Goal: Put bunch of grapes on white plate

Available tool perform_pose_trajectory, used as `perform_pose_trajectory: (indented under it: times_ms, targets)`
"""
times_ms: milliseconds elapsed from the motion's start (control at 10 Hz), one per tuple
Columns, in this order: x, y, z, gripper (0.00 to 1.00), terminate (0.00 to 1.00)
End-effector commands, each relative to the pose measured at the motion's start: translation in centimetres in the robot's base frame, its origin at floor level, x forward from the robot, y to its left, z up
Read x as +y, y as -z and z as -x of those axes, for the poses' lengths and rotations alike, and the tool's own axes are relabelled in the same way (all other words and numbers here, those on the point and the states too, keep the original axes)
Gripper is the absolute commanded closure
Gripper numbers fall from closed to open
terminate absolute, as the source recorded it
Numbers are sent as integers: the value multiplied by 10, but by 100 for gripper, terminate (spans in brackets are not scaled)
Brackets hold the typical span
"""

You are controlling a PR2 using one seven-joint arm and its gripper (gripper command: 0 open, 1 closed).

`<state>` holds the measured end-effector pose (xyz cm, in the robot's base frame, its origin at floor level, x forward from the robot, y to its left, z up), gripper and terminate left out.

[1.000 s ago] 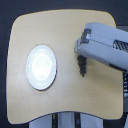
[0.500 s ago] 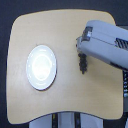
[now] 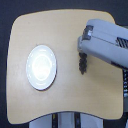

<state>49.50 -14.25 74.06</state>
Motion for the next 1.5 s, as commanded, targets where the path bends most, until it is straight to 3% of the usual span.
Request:
perform_pose_trajectory:
  times_ms: [0,300,600,1400]
  targets:
    - [44,-115,8,100,0]
    - [63,-157,16,100,0]
    - [98,-162,25,100,0]
    - [237,-106,29,100,0]
